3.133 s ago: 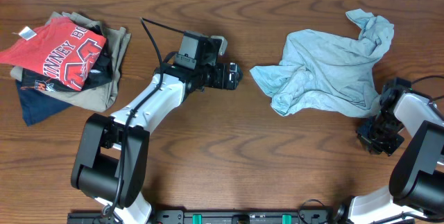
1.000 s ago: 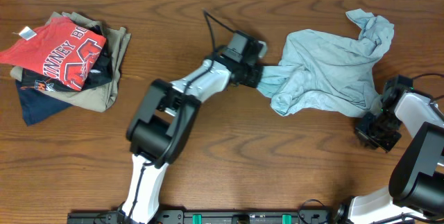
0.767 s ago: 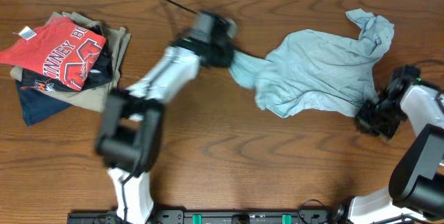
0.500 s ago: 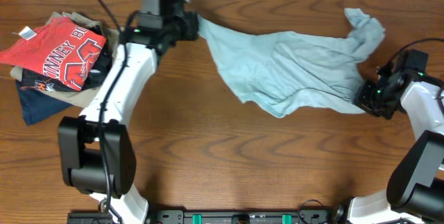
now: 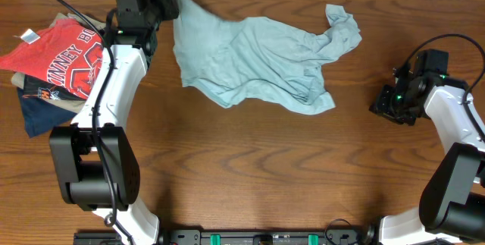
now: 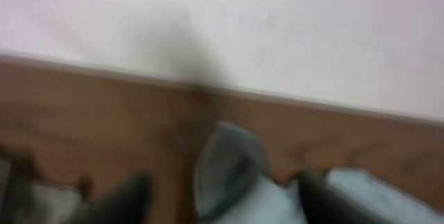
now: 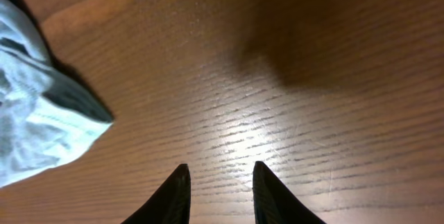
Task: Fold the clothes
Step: 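Grasp the t-shirt's collar area with the left gripper and pull it left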
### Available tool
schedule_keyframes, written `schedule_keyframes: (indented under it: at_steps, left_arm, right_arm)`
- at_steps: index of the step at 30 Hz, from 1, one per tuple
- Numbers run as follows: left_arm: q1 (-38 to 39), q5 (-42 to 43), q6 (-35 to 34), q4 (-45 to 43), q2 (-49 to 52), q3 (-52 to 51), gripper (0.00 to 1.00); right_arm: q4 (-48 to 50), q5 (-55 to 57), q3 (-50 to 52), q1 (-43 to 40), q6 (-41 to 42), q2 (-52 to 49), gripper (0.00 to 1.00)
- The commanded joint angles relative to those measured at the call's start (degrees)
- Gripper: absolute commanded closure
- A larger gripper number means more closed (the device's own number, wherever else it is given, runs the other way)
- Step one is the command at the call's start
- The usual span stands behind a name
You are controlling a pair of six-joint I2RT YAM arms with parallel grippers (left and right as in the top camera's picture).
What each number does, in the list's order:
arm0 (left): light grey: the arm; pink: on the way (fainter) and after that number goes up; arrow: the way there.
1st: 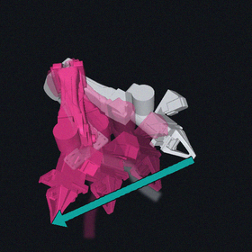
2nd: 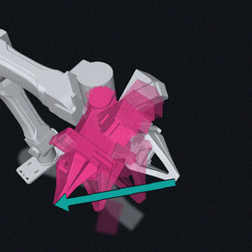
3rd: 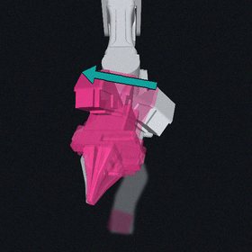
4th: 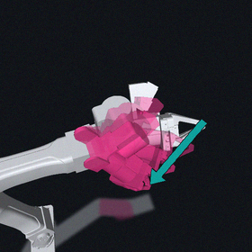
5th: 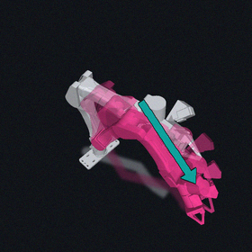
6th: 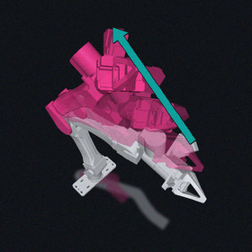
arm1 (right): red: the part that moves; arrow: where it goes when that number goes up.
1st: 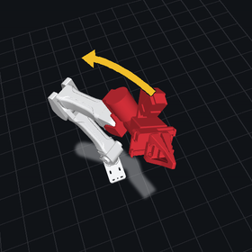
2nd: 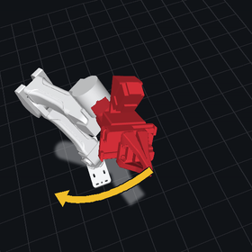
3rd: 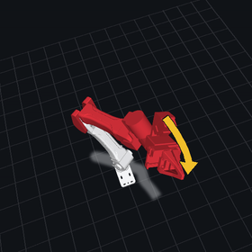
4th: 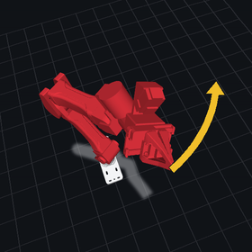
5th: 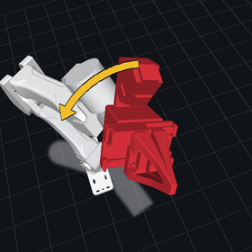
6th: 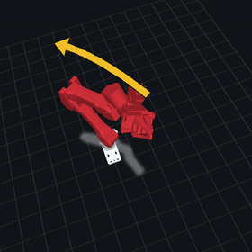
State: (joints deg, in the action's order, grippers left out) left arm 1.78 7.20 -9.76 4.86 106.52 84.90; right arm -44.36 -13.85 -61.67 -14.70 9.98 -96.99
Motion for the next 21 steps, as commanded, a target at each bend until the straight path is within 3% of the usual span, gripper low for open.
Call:
schedule_keyframes:
  at_steps: [1,3,6,9,21]
  left_arm:
    - [0.92,4.92,-4.09,6.78,0.11,0.35,0.13]
    - [1.77,10.93,-7.04,13.40,0.22,0.35,0.02]
    - [4.22,17.42,-11.61,23.15,0.35,0.35,0.02]
    - [7.98,18.10,-15.87,29.59,0.55,0.07,0.02]
    - [25.27,12.59,-34.99,24.76,4.04,-4.13,0.02]
  right_arm:
    - [-0.22,-0.55,-0.46,0.74,-0.63,0.74,0.70]
    - [-0.20,-0.55,-0.46,0.74,-0.63,0.74,0.70]
    - [-0.13,-0.55,-0.46,0.74,-0.63,0.74,0.69]
    - [-0.17,-0.55,-0.46,0.74,-0.63,0.74,0.69]
    - [-1.11,-0.55,-0.46,0.74,-0.66,0.74,0.69]
